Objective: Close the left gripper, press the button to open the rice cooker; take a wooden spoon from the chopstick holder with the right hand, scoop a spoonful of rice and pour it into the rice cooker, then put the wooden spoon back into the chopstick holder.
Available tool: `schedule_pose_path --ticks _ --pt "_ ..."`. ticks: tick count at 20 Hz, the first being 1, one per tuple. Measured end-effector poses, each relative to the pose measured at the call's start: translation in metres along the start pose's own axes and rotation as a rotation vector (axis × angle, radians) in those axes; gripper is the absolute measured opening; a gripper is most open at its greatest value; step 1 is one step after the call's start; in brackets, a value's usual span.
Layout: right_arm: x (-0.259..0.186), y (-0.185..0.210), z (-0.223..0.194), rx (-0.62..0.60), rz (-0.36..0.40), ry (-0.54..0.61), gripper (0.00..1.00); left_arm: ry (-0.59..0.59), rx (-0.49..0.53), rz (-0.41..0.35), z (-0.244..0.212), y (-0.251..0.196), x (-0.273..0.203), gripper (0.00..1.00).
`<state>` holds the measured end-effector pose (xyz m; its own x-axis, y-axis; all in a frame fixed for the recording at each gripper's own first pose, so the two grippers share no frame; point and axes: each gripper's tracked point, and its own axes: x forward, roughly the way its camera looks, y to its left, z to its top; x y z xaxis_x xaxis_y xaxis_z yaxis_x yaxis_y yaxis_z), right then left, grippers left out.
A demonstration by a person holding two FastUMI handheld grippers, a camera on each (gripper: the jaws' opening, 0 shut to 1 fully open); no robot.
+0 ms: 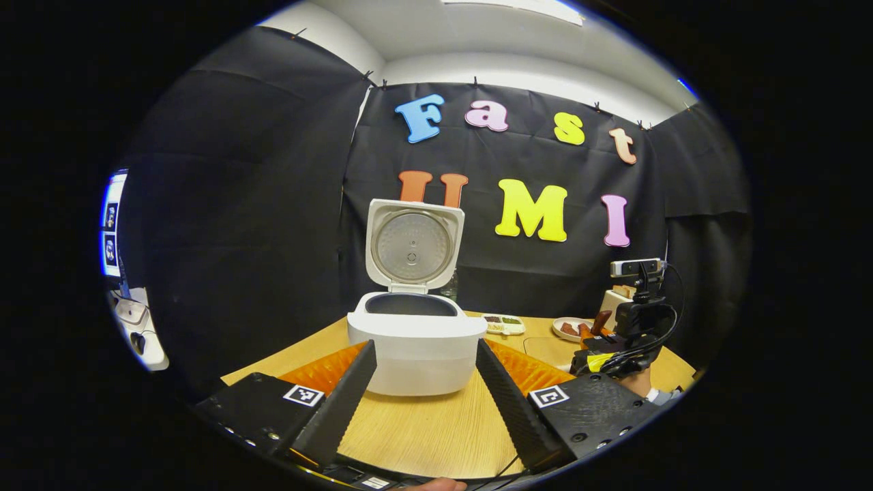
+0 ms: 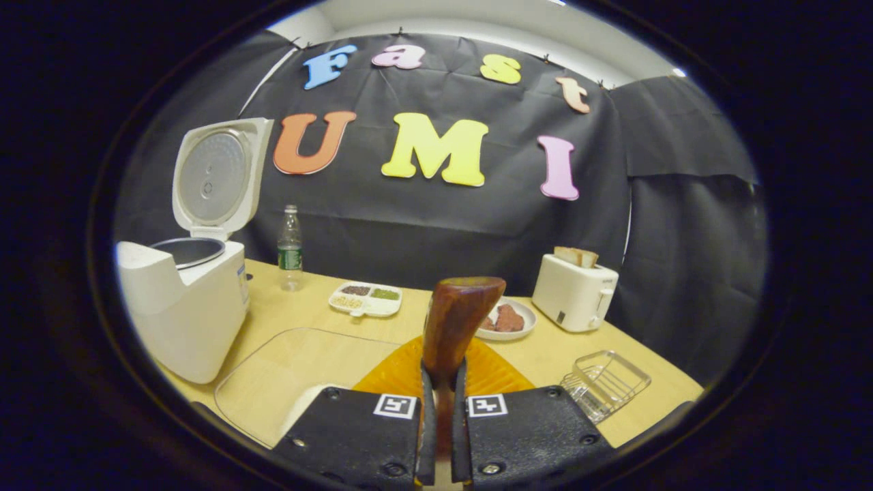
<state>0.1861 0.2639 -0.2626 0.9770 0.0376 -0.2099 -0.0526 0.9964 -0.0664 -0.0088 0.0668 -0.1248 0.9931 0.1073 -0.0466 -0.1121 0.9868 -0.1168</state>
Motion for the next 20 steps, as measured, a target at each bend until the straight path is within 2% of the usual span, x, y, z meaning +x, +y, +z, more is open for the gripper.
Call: schedule_pose_path --ticks 5,8,9,11,16,20 --pt "-0.01 0.041 -0.001 0.181 0.173 0.066 0.14 -0.008 0.005 -0.001 0.006 -0.004 -0.004 0.94" --pt "-0.016 0.082 -0.005 0.234 0.359 0.151 0.14 -0.003 0.012 -0.008 0.005 -0.007 -0.007 0.94" --pt "-0.017 0.088 -0.006 0.255 0.398 0.179 0.14 -0.001 0.011 -0.012 0.005 -0.008 -0.007 0.94" --pt "-0.017 0.083 -0.007 0.297 0.427 0.216 0.14 0.004 0.007 -0.019 0.004 -0.01 -0.008 0.94" --pt "-0.013 0.073 -0.012 0.527 0.505 0.334 0.11 0.001 0.025 -0.043 0.006 -0.018 -0.01 0.94" --pt "-0.01 0.055 -0.008 0.662 0.519 0.346 0.09 -0.012 0.017 -0.061 0.013 -0.023 -0.011 0.94"
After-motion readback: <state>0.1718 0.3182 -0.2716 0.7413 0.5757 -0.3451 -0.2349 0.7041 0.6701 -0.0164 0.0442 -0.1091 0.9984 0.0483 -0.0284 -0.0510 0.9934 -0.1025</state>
